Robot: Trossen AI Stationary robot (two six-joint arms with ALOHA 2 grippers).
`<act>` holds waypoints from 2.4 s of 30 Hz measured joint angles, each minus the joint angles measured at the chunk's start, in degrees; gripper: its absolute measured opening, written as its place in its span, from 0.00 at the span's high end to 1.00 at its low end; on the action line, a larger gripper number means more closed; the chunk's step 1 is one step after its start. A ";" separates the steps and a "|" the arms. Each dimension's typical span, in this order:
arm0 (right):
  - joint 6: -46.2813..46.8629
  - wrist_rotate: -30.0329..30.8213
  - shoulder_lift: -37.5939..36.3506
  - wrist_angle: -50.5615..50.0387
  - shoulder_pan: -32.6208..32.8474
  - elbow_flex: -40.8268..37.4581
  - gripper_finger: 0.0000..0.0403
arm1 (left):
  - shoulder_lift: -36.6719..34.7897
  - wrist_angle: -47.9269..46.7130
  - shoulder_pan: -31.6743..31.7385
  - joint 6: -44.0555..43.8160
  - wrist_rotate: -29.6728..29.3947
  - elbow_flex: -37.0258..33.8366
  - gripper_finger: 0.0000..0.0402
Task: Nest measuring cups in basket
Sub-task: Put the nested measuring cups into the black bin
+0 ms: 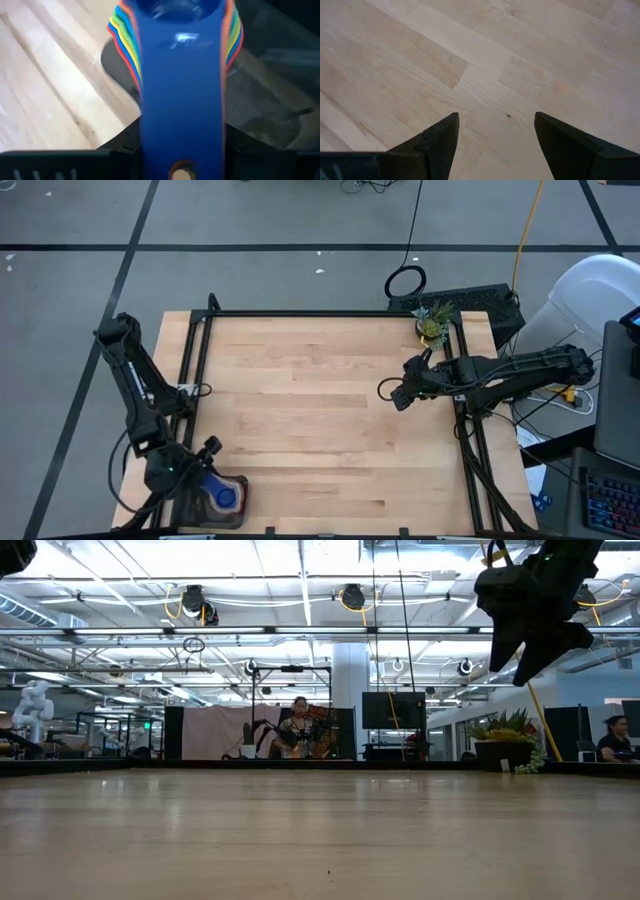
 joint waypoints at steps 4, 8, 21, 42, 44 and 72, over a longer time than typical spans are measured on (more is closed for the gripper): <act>0.20 -0.09 0.01 -0.23 0.02 0.00 0.37 | 0.17 5.09 0.05 -1.10 1.21 -4.02 0.66; 0.39 -0.08 0.03 -0.25 0.04 0.00 0.37 | 0.24 11.04 1.48 -2.44 4.17 -7.62 0.66; -0.52 0.07 0.03 -0.37 0.02 0.00 0.37 | 0.35 12.17 3.30 -11.95 6.56 -9.25 0.66; -1.38 0.22 0.03 -3.49 0.02 0.00 0.37 | 5.17 9.48 3.79 -21.42 3.90 -8.83 0.66; -1.36 0.22 0.03 -3.49 0.02 0.00 0.37 | 5.74 9.45 4.21 -20.30 4.27 -8.45 0.66; -1.34 0.70 0.03 -9.08 0.02 0.00 0.37 | 5.88 -10.42 10.06 -19.52 6.43 -2.00 0.66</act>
